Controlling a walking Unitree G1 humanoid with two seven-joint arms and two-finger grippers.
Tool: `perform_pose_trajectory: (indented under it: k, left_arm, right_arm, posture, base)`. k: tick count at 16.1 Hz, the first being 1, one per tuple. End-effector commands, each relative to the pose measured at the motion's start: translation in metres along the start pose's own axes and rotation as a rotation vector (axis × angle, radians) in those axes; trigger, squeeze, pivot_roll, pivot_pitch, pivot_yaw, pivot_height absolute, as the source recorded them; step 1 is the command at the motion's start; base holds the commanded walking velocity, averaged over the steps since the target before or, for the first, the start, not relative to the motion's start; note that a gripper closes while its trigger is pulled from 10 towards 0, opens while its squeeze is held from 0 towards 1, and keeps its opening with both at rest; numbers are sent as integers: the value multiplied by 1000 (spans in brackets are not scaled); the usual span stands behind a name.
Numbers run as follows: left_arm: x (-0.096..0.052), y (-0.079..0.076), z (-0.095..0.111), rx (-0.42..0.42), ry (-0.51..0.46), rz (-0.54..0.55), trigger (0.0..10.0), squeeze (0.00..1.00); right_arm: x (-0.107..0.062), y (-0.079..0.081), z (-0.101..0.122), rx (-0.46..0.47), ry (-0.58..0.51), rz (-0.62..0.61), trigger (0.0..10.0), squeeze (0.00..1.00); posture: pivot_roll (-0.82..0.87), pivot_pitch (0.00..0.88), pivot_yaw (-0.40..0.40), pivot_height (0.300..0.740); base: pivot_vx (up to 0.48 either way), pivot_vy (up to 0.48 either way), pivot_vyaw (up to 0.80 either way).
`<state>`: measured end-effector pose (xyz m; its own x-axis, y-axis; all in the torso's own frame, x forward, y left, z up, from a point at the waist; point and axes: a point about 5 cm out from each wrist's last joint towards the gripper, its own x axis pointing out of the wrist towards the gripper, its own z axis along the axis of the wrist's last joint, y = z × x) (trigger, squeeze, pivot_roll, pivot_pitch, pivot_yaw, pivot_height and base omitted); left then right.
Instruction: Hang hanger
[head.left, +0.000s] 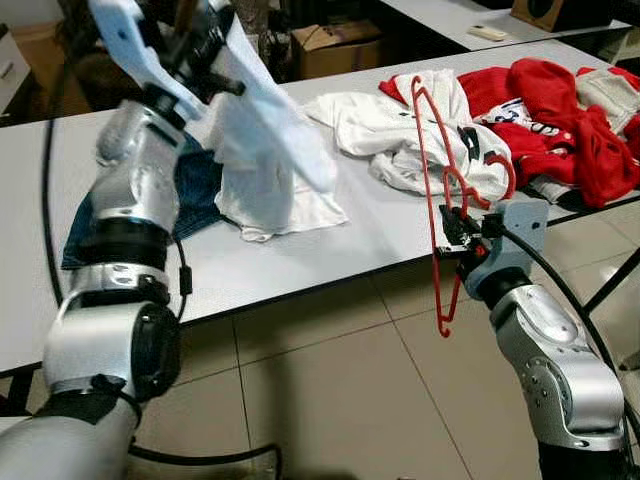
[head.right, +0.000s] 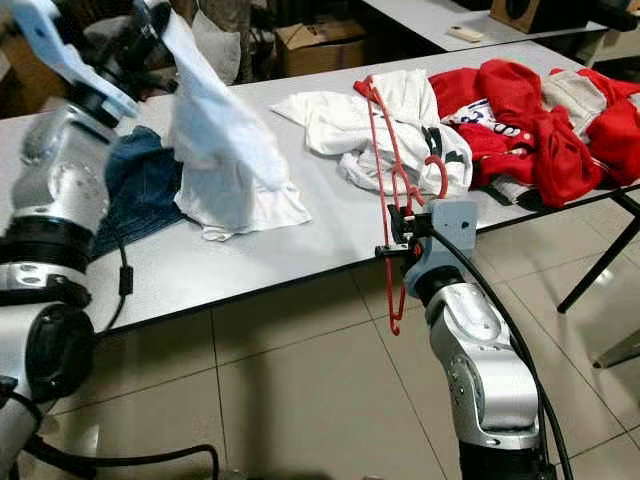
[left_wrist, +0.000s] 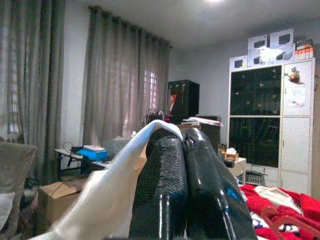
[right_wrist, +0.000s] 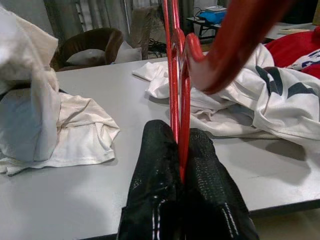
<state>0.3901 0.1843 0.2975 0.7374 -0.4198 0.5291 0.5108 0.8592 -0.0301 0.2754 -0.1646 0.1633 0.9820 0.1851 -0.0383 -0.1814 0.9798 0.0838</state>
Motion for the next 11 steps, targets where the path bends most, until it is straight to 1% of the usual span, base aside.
perform_pose_trajectory:
  k: [1,3,4,5,6,7,8,9,10,11]
  left_arm:
    - [-3,0,-3,5,25,-11,0,0]
    - [-4,-3,-8,-20,40,-13,0,0]
    - [-6,1,-16,0,109,24,0,0]
    - [-9,6,-27,53,219,62,0,0]
    - [-15,7,-40,146,335,51,0,0]
    - [-20,6,-50,195,418,23,0,0]
    - [-10,4,-36,161,337,0,0,0]
    - [12,-2,10,93,96,-73,0,0]
    - [22,-10,43,15,-88,-160,0,0]
    - [26,-15,62,-39,-188,-215,0,0]
  right_arm:
    - [0,-2,0,6,-8,-16,10000,0]
    - [-1,-3,-1,10,-6,-28,10000,0]
    - [-2,-4,-3,5,12,-32,10000,0]
    - [-2,-5,-7,-8,37,-32,10000,0]
    - [-3,-4,-10,-13,53,-28,10000,0]
    - [-4,-4,-15,-27,82,-22,10000,0]
    - [-4,-5,-15,-31,83,-29,10000,0]
    - [-4,-9,-12,-23,60,-60,10000,0]
    - [-4,-11,-9,-14,41,-81,10000,0]
    - [-4,-13,-7,-7,28,-94,10000,0]
  posture:
    - [-143,0,75,740]
    - [-146,0,81,740]
    - [-146,0,81,740]
    - [-148,0,84,740]
    - [-147,0,84,740]
    - [-151,0,87,740]
    - [-151,0,86,740]
    - [-151,0,85,740]
    - [-150,0,86,740]
    - [-149,0,86,740]
  base:
    - [0,0,0]
    - [0,0,0]
    - [0,0,0]
    - [0,0,0]
    - [0,0,0]
    - [0,0,0]
    - [0,0,0]
    - [0,0,0]
    - [0,0,0]
    - [0,0,0]
